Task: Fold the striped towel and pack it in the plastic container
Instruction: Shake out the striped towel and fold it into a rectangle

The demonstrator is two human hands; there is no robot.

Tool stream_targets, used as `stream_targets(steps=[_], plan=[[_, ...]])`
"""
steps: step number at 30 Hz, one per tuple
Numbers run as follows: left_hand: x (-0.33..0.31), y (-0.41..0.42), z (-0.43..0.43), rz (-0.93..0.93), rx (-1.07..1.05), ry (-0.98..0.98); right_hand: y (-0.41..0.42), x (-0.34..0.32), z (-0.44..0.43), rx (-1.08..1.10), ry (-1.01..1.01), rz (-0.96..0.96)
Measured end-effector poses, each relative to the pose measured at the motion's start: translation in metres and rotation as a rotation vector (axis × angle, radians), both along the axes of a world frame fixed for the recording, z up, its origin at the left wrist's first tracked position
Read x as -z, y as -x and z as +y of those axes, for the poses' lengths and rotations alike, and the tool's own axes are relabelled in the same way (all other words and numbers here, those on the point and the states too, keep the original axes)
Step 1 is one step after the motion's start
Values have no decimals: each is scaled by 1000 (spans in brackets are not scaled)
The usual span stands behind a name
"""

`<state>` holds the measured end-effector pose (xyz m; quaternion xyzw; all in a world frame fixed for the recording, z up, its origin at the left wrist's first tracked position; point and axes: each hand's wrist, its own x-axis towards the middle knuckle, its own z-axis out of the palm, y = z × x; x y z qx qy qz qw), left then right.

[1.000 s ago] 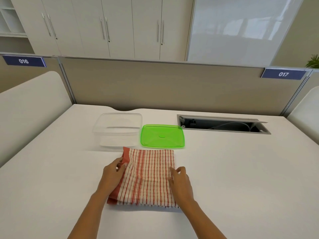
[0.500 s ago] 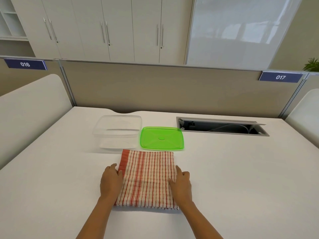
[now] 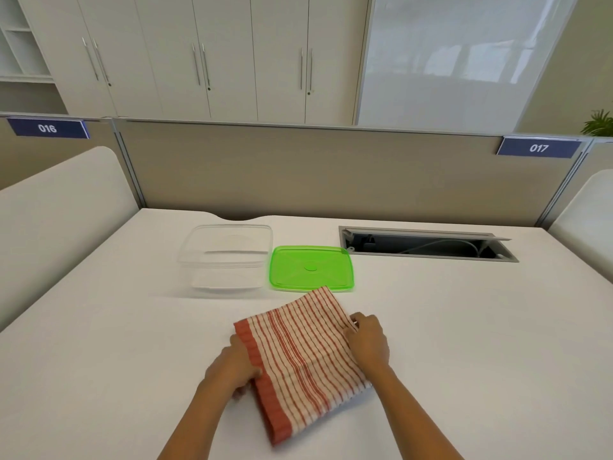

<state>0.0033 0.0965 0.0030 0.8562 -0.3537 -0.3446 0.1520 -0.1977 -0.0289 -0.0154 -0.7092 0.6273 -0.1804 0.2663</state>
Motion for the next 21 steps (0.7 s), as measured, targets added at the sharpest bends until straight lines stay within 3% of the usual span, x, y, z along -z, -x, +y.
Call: stream_targets(steps=[3, 7, 9, 15, 21], plan=[[-10, 3, -2, -279, 156, -194, 3, -4, -11, -103, 109, 37], [-17, -6, -19, -518, 88, 63, 10, -6, -19, -119, 124, -8], [-13, -13, -30, -487, 115, 177, 15, -4, -20, -95, 56, -32], [10, -19, -39, -300, 127, 263, 25, 2, -18, -96, -137, 28], [16, -8, -30, -228, 65, 210, 23, -10, -26, -72, 75, 34]])
